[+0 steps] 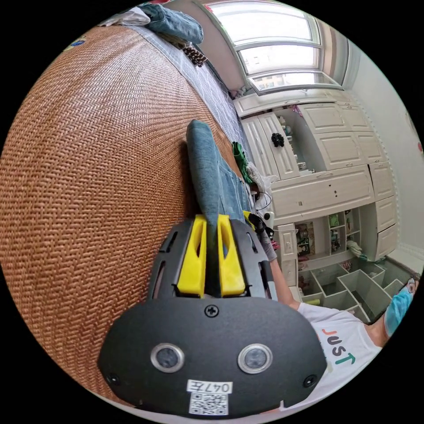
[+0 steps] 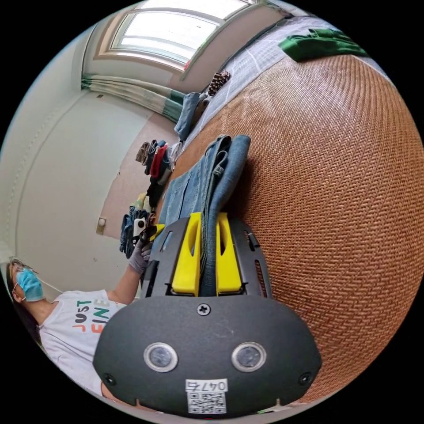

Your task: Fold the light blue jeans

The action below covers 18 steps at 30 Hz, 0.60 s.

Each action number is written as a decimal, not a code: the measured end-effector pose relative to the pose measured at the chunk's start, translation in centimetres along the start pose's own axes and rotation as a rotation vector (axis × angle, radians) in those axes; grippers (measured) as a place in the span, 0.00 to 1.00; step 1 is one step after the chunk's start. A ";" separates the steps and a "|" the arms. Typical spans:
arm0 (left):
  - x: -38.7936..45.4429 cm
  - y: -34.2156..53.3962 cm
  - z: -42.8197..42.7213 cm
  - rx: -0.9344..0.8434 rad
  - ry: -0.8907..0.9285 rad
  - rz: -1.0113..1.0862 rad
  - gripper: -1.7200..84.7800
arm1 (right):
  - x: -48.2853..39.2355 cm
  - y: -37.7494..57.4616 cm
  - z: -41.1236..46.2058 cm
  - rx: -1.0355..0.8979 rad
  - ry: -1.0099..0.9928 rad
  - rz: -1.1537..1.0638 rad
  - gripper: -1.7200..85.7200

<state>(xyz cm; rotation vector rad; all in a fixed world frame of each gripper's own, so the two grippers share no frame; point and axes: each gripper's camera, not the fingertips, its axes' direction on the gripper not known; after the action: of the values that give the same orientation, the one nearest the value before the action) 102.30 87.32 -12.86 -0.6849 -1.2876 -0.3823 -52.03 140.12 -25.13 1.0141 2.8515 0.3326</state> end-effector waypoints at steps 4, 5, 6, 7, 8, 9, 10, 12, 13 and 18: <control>2.0 -0.9 -2.6 0.009 -0.043 0.028 0.02 | -4.7 1.3 -0.1 0.003 0.127 -0.085 0.04; 2.7 -1.2 -3.6 0.005 -0.051 0.034 0.02 | -6.1 2.0 0.0 0.000 0.163 -0.115 0.04; 3.5 -1.6 -4.5 -0.001 -0.054 0.034 0.02 | -6.7 2.3 0.0 -0.002 0.177 -0.129 0.04; 3.9 -1.8 -5.0 -0.005 -0.055 0.035 0.02 | -7.6 3.1 0.1 -0.008 0.195 -0.149 0.04; 5.0 -2.3 -5.9 -0.015 -0.067 0.044 0.02 | -8.1 3.7 0.2 -0.020 0.201 -0.161 0.04; 6.4 -2.8 -6.8 -0.023 -0.089 0.062 0.01 | -8.2 4.0 0.3 -0.029 0.202 -0.164 0.04; 7.1 -3.1 -7.2 -0.025 -0.101 0.070 0.01 | -8.1 4.4 0.6 -0.053 0.197 -0.165 0.04; 9.8 -4.1 -8.6 -0.024 -0.140 0.089 0.01 | -7.6 4.8 0.9 -0.086 0.169 -0.142 0.04; 10.5 -4.4 -9.0 -0.022 -0.143 0.089 0.01 | -7.5 5.2 0.8 -0.080 0.153 -0.130 0.04; 19.8 -7.3 -10.7 -0.062 -0.169 0.148 0.01 | -11.8 7.6 -1.7 -0.023 0.192 -0.203 0.03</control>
<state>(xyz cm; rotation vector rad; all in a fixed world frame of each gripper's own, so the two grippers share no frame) 110.86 77.05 6.63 -0.8740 -1.3787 -0.2485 -38.54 138.12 -21.48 0.7155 3.0786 0.4649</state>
